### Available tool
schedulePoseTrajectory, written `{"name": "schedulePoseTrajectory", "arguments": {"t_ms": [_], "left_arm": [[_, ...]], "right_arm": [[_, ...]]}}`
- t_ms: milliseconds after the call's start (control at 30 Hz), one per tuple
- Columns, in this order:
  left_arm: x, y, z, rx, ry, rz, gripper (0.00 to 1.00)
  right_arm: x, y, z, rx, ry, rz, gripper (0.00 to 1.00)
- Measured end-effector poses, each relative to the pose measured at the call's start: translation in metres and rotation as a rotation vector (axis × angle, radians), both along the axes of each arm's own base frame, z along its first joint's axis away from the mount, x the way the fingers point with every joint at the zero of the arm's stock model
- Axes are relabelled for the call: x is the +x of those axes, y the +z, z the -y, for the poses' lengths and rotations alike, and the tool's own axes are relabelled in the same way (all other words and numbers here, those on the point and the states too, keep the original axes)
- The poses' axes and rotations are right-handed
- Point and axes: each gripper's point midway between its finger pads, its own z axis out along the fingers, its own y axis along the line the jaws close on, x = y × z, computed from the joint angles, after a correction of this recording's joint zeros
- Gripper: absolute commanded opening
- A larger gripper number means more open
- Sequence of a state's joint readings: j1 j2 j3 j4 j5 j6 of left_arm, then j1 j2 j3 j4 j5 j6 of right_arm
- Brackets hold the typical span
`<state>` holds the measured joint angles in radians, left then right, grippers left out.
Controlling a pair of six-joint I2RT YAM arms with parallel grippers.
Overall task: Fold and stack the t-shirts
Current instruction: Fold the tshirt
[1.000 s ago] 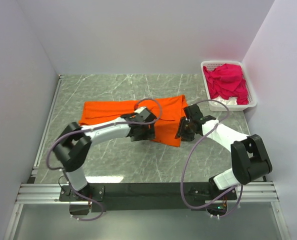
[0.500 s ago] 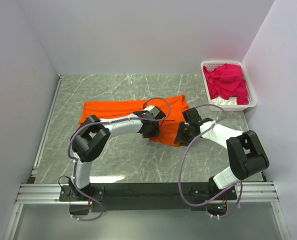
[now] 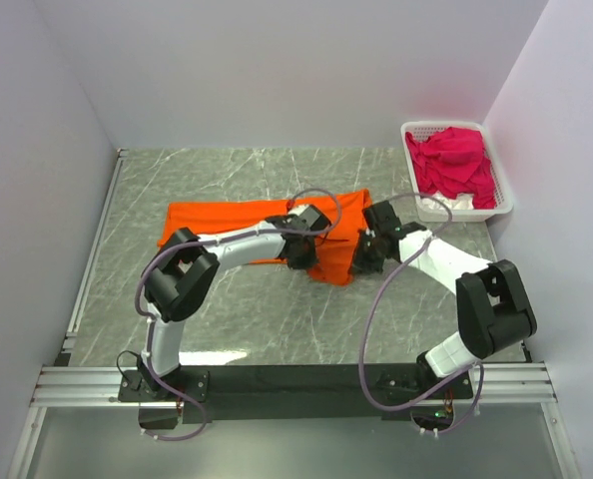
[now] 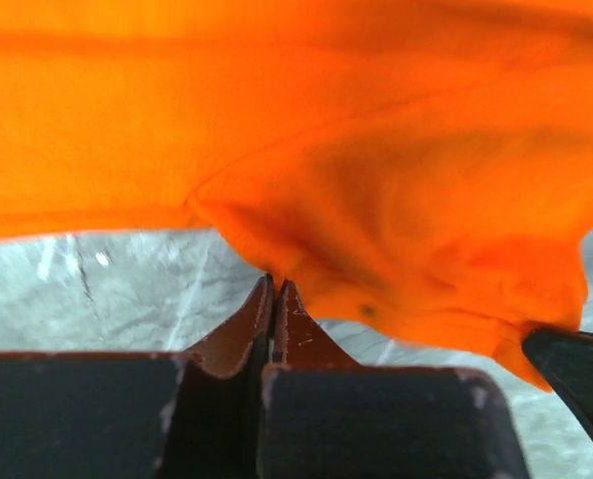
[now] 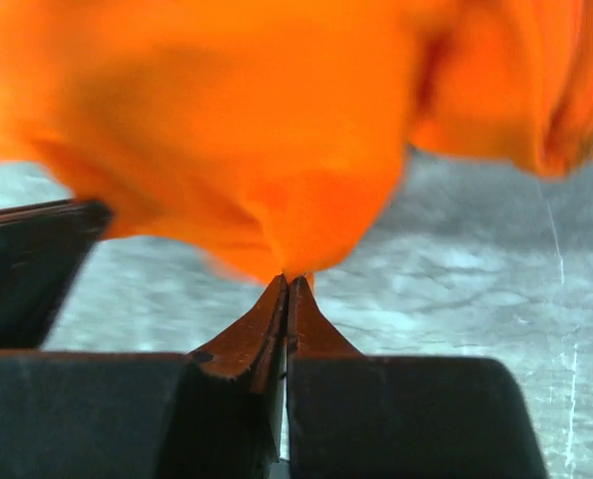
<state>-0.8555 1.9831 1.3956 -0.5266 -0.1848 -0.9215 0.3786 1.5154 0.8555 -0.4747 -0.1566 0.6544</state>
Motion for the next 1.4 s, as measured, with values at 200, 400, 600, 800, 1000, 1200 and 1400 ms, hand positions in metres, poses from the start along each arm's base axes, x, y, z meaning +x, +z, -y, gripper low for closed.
{"name": "schedulePoseTrajectory", "arguments": {"t_ms": [200,400,600,800,1000,1200,1400], "left_arm": [[0.047,0.047,0.006,-0.086,0.017,0.070,0.04],[0.083,0.073,0.002,-0.156,0.034,0.104,0.08],[0.101,0.052,-0.006,-0.152,0.042,0.058,0.11],[0.108,0.035,-0.008,-0.159,0.044,0.018,0.18],[0.117,0.031,-0.012,-0.175,0.056,0.017,0.28],[0.126,0.033,-0.013,-0.199,0.077,0.035,0.48],[0.121,0.034,-0.029,-0.207,0.116,0.057,0.61]], "right_arm": [[0.061,0.064,-0.009,0.037,-0.011,0.170,0.00],[0.103,0.083,-0.004,0.046,-0.037,0.210,0.00],[0.120,0.063,-0.003,0.027,-0.033,0.152,0.00],[0.131,0.055,-0.004,0.026,-0.031,0.128,0.05],[0.143,0.047,-0.003,0.023,-0.040,0.115,0.09],[0.155,0.041,-0.003,0.031,-0.063,0.110,0.16],[0.179,0.051,-0.001,0.048,-0.102,0.151,0.24]]}}
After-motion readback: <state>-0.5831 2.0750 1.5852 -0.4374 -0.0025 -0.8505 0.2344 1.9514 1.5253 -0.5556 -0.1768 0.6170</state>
